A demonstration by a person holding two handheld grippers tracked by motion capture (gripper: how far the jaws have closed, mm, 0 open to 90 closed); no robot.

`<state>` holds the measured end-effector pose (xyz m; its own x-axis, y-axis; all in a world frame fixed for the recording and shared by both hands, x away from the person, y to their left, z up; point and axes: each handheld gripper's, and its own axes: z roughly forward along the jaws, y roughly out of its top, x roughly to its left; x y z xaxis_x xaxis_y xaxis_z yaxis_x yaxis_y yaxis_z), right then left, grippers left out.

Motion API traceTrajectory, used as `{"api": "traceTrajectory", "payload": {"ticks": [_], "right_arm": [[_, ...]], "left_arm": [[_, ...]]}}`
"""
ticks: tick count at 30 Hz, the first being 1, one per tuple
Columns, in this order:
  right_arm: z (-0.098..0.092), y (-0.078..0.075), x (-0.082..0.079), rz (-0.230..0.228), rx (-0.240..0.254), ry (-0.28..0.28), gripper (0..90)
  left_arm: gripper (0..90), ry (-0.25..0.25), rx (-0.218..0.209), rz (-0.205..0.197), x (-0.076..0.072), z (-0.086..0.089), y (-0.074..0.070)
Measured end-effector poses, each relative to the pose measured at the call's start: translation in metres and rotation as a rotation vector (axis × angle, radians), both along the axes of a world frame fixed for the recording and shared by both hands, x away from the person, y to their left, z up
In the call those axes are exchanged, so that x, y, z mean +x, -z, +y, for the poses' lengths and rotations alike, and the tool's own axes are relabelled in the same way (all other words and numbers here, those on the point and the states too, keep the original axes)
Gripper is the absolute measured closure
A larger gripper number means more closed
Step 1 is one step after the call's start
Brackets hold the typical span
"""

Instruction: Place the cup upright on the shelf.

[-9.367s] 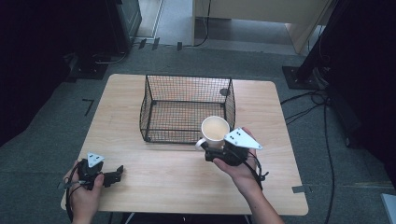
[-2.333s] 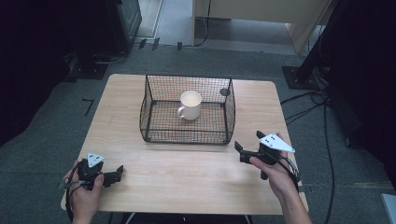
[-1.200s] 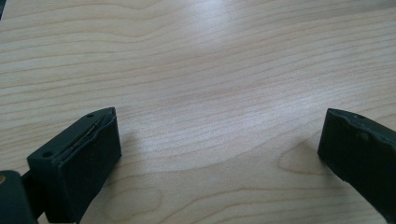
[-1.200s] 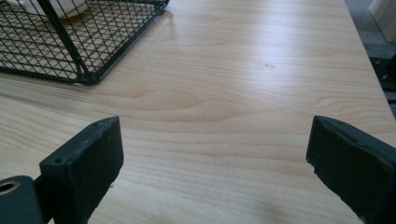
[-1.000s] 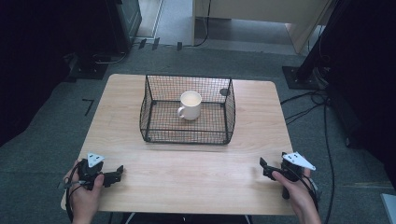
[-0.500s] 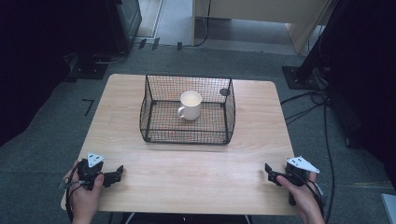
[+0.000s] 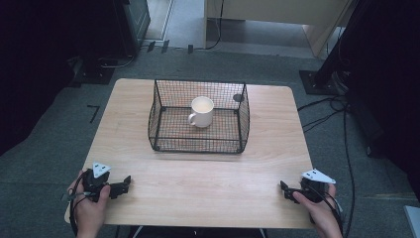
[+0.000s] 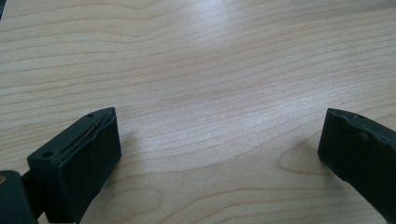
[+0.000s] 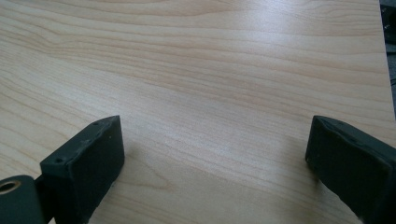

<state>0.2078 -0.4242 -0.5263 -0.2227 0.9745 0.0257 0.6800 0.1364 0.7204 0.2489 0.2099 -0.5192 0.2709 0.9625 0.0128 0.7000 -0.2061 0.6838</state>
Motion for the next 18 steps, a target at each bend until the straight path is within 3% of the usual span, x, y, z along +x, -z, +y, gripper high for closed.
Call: {"api": "traceTrajectory", "payload": {"ticks": [18], "right_arm": [[0.0007, 0.0001, -0.0008, 0.001, 0.001, 0.016, 4.0]], "left_arm": [[0.0, 0.000, 0.000, 0.000, 0.0000, 0.0000, 0.0000]]}}
